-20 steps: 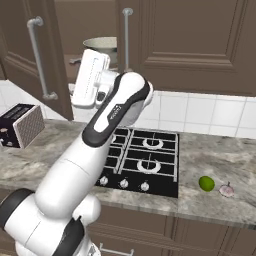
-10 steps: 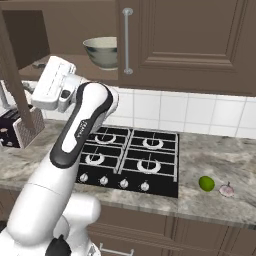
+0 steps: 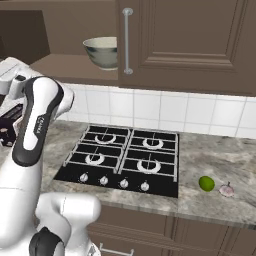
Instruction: Open the cabinet. Place the bowl and condiment on the counter. Then place the lime and garlic on the cutting board.
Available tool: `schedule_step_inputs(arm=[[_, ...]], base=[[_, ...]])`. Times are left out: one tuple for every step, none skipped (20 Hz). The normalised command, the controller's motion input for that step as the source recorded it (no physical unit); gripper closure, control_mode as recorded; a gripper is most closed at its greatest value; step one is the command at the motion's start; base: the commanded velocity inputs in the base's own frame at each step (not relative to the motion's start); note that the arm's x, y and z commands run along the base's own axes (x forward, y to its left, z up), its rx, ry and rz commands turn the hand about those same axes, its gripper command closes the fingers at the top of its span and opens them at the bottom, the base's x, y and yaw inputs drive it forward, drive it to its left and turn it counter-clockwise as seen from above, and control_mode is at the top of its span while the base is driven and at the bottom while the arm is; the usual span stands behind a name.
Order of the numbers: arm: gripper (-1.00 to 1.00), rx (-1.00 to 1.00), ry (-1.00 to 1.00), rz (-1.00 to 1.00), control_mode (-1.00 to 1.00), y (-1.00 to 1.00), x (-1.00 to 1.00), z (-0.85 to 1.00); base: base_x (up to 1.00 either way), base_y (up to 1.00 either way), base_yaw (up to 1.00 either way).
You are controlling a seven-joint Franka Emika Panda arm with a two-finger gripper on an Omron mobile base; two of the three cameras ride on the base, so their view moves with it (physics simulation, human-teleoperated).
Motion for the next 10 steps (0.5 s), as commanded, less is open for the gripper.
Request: schedule_step_inputs(arm=[[-1.0, 0.0, 0.43, 0.21, -1.0, 1.0, -0.02, 0.34], [-1.0, 0.0, 0.44, 0.22, -1.0, 1.0, 0.0, 0.33], [-1.0, 0.0, 0.45, 0.22, -1.0, 1.0, 0.0, 0.3], [-1.0, 0.0, 0.45, 0.22, -1.0, 1.0, 0.0, 0.28], [-1.0, 0.0, 0.43, 0.22, -1.0, 1.0, 0.0, 0.26], [-1.0, 0.0, 0.42, 0.22, -1.0, 1.0, 0.0, 0.23], [-1.0, 0.0, 0.37, 0.18, -1.0, 0.81, 0.0, 0.24], [-1.0, 0.0, 0.27, 0.14, -1.0, 0.54, -0.04, 0.26], [-1.0, 0.0, 0.17, 0.1, -1.0, 0.22, -0.04, 0.22], [-1.0, -0.05, 0.05, 0.01, -1.0, 0.0, -0.15, 0.14]], base=[[0.0, 0.0, 0.0], [0.0, 0.0, 0.0], [0.0, 0.0, 0.0], [0.0, 0.0, 0.0], [0.0, 0.0, 0.0], [0.0, 0.0, 0.0], [0.0, 0.0, 0.0], [0.0, 0.0, 0.0], [0.0, 0.0, 0.0], [0.0, 0.0, 0.0]])
